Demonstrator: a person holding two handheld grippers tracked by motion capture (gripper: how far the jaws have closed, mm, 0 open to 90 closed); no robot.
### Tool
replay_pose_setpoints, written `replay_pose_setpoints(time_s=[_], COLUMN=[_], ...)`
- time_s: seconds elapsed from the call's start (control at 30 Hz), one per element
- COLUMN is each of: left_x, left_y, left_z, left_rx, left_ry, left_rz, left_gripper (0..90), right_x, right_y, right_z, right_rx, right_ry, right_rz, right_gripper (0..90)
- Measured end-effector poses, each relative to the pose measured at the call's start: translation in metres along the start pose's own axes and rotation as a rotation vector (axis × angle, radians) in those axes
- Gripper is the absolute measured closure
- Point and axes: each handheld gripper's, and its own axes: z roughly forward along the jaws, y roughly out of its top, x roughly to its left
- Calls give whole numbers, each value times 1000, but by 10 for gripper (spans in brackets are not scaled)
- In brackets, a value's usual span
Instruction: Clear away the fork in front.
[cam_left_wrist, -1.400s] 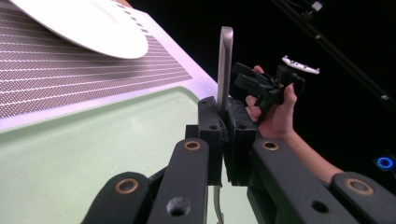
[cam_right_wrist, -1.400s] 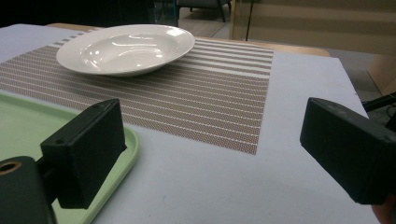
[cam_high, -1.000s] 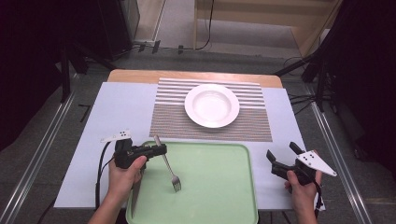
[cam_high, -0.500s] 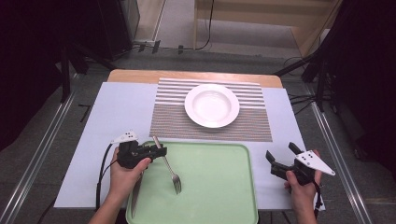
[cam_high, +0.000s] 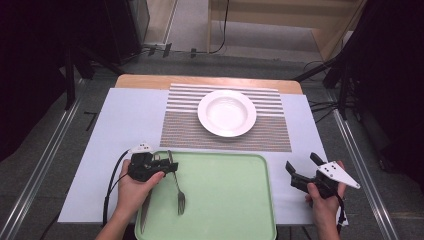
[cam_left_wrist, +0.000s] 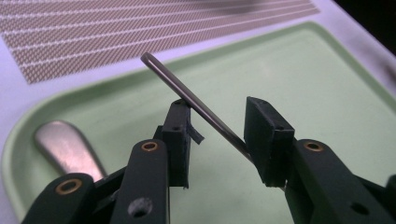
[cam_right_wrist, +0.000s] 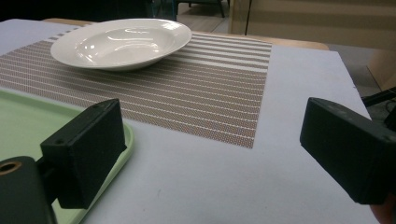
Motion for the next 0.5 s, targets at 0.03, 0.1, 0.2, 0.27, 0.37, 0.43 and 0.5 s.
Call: replay_pose_setpoints(time_s=[0.03,0.1,0.2,0.27,0.37,0.43,0.5], left_x=[-1,-2,-4,-3,-3,-4,-5], left_y=[0,-1,-2,-3,-5,-6,-6], left_z=[0,1,1,2,1,1,-2], left_rx=[6,32,57,67,75,67,55], left_ry=[14,38,83,98,117,131,122], left_rz=[5,6,4,10,20,32,35], left_gripper=[617,618,616,615,621,622,621], right_x=[0,0,0,0,0,0,0], right_y=[0,0,0,0,0,0,0], right_z=[0,0,0,0,-1,-1,-1], right_rx=[0,-1,-1,-3,-4,-6,-5], right_ry=[-2,1,1,1,-1,-1,-2], right_rz=[-1,0,0,-3,-3,-7,-4], right_gripper=[53,53,54,54,54,53,54])
